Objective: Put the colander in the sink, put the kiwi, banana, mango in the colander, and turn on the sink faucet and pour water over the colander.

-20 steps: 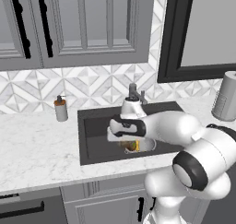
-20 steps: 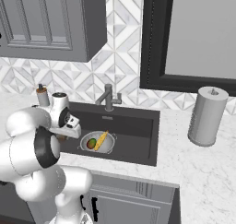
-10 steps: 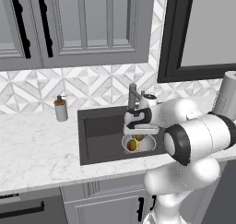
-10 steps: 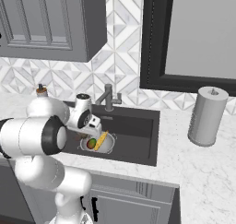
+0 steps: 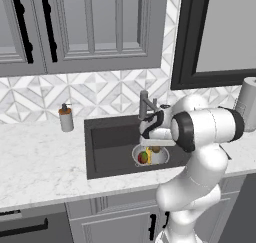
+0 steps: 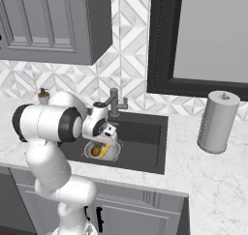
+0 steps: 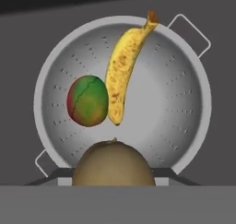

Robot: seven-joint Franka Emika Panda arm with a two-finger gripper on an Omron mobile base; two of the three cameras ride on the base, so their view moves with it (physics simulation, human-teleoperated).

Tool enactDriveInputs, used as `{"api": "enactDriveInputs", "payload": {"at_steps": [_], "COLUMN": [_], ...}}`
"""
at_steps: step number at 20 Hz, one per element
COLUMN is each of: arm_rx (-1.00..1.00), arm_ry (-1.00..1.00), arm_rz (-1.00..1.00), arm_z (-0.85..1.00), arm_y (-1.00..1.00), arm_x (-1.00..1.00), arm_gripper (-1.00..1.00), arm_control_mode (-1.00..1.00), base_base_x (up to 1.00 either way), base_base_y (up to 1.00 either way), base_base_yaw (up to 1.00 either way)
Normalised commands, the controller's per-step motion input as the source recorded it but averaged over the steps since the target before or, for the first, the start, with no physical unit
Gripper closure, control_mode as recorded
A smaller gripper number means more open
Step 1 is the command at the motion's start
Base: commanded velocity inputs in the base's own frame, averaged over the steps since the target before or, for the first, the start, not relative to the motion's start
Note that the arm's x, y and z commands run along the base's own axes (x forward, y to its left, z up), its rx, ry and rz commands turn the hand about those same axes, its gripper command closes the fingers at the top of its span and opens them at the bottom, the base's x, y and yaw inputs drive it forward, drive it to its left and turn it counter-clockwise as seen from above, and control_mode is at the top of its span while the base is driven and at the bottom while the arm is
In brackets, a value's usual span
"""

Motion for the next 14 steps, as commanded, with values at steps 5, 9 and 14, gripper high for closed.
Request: {"api": "enactDriveInputs", "payload": {"at_steps": [5, 9, 14], "arm_rx": [0.0, 0.0, 0.0], "arm_ry": [0.0, -0.01, -0.01], "arm_rz": [0.0, 0.0, 0.0], "arm_z": [-0.52, -0.35, -0.33], "arm_y": [-0.27, -0.2, -0.01], "arm_x": [0.1, 0.09, 0.13], "arm_gripper": [1.0, 1.0, 1.0], "arm_control_mode": [-1.0, -1.0, -1.0], "base_base_x": [0.0, 0.0, 0.0], "base_base_y": [0.0, 0.0, 0.0], "base_base_yaw": [0.0, 0.0, 0.0]}}
